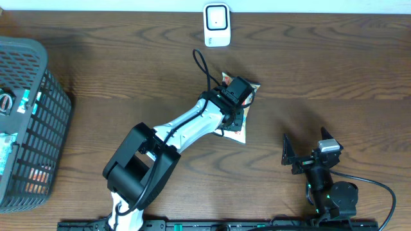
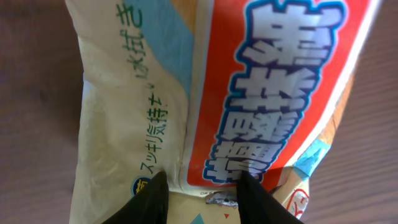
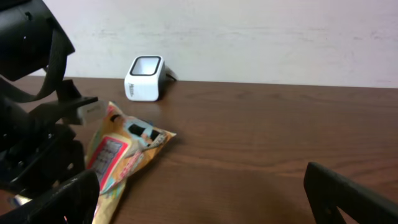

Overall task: Scan the item barcode
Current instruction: 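Lower the pack onto the table in front of the scanner, adjust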

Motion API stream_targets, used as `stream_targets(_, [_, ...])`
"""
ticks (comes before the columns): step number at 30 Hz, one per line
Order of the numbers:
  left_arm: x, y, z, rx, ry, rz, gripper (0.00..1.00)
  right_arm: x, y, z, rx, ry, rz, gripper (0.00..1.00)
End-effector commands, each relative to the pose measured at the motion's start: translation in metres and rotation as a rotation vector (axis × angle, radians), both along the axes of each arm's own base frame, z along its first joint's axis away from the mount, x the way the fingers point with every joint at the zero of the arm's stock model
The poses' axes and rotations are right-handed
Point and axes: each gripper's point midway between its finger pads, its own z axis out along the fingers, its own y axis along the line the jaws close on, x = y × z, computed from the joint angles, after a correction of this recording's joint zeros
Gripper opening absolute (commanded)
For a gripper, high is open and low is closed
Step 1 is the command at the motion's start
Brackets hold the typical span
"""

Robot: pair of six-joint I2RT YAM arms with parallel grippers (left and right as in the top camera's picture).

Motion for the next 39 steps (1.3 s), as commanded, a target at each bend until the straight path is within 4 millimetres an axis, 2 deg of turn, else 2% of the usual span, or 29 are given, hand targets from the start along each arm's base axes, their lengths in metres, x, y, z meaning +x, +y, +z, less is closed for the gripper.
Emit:
stream_targets(1, [-0.008,0.011,0.001,0.031,0.041,0.021,0.30,0.000,0.001,0.000,-0.014,-0.002,0.004,0.99])
stream_targets(5, [0.003,0.017,0.039,0.044,-0.045,0.041,0.27,0.000,0.001,0.000,-0.014,-0.002,0.004,0.99])
stream_targets(9, [0.009,0.011,0.078,-0.032,-0.128,0.044,0.27,0.000,0.001,0.000,-0.014,-0.002,0.004,0.99])
stream_targets(13, [0.019,0.002,0.097,-0.094,-0.195,0.046,0.27,0.000,0.001,0.000,-0.014,-0.002,0.004,0.99])
stream_targets(17, [0.031,-0.009,0.096,-0.133,-0.236,0.048,0.27,0.000,0.001,0.000,-0.014,-0.002,0.004,0.99])
stream_targets(20, [0.039,-0.016,0.086,-0.147,-0.249,0.051,0.21,0.000,0.001,0.000,-0.014,-0.002,0.004,0.99])
stream_targets(26, [0.053,-0.026,0.047,-0.140,-0.234,0.086,0.20,0.000,0.001,0.000,-0.014,-0.002,0.004,0.99])
stream_targets(32, [0.063,-0.016,0.001,-0.028,-0.241,0.081,0.20,0.000,0.001,0.000,-0.014,-0.002,0.004,0.99])
stream_targets(34, [0.066,-0.012,-0.001,0.010,-0.262,0.015,0.21,0.000,0.001,0.000,-0.014,-0.002,0.004,0.99])
stream_targets(36, [0.071,-0.008,0.008,0.032,-0.292,-0.027,0.21,0.000,0.001,0.000,-0.014,-0.002,0.004,0.99])
stream_targets(39, [0.075,-0.006,0.038,-0.003,-0.335,-0.012,0.21,0.000,0.001,0.000,-0.014,-0.002,0.004,0.99])
